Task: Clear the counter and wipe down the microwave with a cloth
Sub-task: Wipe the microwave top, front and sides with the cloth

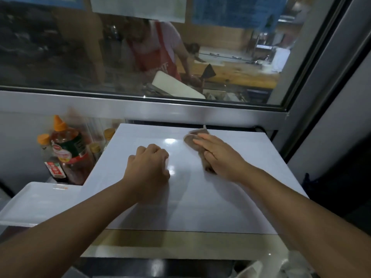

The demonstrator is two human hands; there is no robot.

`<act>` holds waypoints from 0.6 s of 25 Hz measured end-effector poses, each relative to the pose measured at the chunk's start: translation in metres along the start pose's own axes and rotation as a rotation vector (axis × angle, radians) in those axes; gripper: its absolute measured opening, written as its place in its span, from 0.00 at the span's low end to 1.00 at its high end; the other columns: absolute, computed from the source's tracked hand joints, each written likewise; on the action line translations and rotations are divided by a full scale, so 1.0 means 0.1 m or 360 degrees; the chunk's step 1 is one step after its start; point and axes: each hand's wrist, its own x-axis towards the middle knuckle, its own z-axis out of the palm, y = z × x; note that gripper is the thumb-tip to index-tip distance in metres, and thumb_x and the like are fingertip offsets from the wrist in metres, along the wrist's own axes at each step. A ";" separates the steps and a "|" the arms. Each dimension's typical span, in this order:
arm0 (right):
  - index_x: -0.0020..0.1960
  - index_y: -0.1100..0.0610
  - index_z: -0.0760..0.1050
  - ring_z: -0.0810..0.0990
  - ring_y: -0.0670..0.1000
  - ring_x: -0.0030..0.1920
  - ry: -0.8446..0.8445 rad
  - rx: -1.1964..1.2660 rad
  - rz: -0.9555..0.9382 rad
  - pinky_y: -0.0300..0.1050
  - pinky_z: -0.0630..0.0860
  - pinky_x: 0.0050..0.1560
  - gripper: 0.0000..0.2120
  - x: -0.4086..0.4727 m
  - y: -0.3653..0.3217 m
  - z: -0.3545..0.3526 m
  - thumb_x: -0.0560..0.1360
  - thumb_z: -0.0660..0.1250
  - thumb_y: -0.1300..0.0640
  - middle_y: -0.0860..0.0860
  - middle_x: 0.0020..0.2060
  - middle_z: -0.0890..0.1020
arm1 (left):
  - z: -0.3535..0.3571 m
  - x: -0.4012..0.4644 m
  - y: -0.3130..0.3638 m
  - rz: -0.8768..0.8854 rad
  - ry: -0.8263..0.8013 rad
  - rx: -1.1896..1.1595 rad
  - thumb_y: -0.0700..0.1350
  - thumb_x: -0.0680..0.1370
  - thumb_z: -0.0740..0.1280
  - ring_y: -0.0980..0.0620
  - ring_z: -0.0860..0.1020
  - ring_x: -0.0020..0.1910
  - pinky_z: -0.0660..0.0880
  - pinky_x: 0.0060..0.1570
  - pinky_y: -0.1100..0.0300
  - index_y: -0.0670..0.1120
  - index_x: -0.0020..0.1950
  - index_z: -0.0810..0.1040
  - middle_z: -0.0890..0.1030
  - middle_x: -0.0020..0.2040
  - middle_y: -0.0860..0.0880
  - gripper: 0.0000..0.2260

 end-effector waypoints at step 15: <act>0.73 0.56 0.64 0.61 0.53 0.73 0.0209 -0.0024 0.0062 0.49 0.59 0.71 0.22 -0.72 0.69 -0.13 0.79 0.52 0.59 0.52 0.74 0.63 | 0.17 0.14 0.71 0.0059 -0.0064 0.0064 0.48 0.77 0.64 0.46 0.68 0.64 0.66 0.60 0.52 0.50 0.65 0.71 0.70 0.66 0.50 0.16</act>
